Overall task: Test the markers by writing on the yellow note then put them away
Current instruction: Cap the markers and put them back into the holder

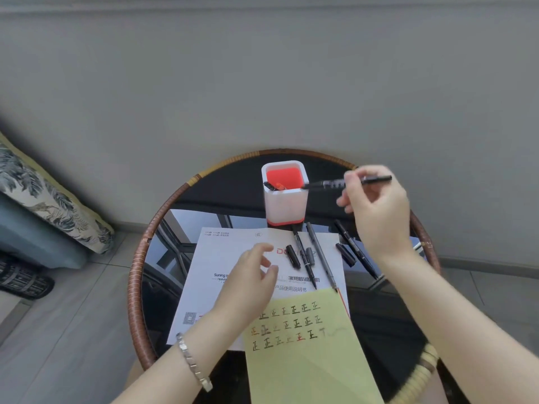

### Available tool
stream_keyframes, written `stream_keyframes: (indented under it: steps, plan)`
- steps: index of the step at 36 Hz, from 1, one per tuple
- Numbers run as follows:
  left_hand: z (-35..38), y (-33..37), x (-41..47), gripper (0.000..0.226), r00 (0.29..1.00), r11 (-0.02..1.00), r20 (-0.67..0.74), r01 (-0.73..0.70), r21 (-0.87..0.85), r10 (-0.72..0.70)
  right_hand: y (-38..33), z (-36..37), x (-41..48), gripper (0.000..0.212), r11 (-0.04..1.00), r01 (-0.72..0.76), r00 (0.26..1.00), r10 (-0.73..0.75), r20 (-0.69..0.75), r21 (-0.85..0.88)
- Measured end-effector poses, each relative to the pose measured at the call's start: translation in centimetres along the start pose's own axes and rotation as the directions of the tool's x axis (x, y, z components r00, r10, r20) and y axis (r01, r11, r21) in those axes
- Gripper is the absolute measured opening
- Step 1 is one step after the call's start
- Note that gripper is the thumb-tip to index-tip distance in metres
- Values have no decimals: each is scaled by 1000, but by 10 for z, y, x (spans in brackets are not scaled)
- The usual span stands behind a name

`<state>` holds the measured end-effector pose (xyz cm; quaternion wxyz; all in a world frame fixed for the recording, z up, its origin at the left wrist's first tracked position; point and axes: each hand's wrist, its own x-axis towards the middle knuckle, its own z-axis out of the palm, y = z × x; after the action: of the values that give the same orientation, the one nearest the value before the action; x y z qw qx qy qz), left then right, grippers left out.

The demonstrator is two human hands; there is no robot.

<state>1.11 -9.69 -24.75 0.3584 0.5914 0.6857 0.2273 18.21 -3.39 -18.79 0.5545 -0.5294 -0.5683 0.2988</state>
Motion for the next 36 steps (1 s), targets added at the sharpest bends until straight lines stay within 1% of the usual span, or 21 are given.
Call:
stream_keyframes:
  steps: [1, 3, 5, 7, 9, 13, 15, 19, 22, 24, 27, 29, 31, 34, 36]
  plan:
    - [-2, -3, -1, 31, 1000, 999, -12, 28, -16, -28, -2, 4, 11, 13, 999, 47, 999, -47, -18, -9]
    - [-3, -10, -1, 29, 999, 999, -20, 50, -14, -51, 0, 16, 31, 11, 992, 96, 995, -98, -18, -86]
    - [-2, -15, -3, 27, 999, 999, -17, 49, 8, -49, 7, 32, 45, 8, 973, 111, 994, -105, 43, -203]
    - [-1, -18, -3, 27, 999, 999, -22, 44, 12, -43, 19, 46, 53, 8, 948, 82, 990, -43, 132, -306]
    - [-1, -18, -2, 27, 999, 999, -32, 40, 13, -39, 28, 54, 55, 15, 923, 52, 981, 25, 193, -382]
    - [2, -16, 6, 29, 1000, 999, -29, 9, 50, -8, 33, 49, 47, 30, 914, 42, 965, 68, 253, -403]
    - [6, -12, 12, 32, 1000, 996, -4, -11, 87, 12, 37, 39, 38, 33, 908, 19, 959, 103, 265, -419]
    - [19, -3, 30, 44, 995, 966, 46, -97, 238, 88, 53, 17, 12, 30, 881, -47, 931, 210, 299, -471]
    - [27, 4, 43, 53, 990, 932, 81, -136, 337, 115, 61, 3, -6, 27, 856, -68, 902, 273, 336, -512]
    - [32, 6, 50, 53, 987, 903, 101, -157, 399, 127, 64, -3, -16, 25, 841, -77, 885, 305, 351, -536]
    - [35, 5, 53, 42, 985, 889, 108, -167, 427, 133, 64, -6, -26, 25, 823, -65, 860, 333, 387, -564]
    - [35, 4, 51, 35, 986, 894, 83, -168, 414, 147, 64, -3, -30, 24, 815, -56, 845, 346, 408, -576]
    - [34, 2, 47, 33, 989, 923, 31, -144, 356, 142, 63, 4, -30, 23, 812, -38, 835, 346, 428, -583]
    - [24, 4, 34, 30, 996, 993, -75, -46, 110, 55, 59, 19, -28, 23, 789, 8, 825, 342, 450, -615]
    - [14, 5, 25, 18, 990, 999, -137, -16, -43, 10, 56, 33, -26, 21, 741, 36, 817, 364, 447, -670]
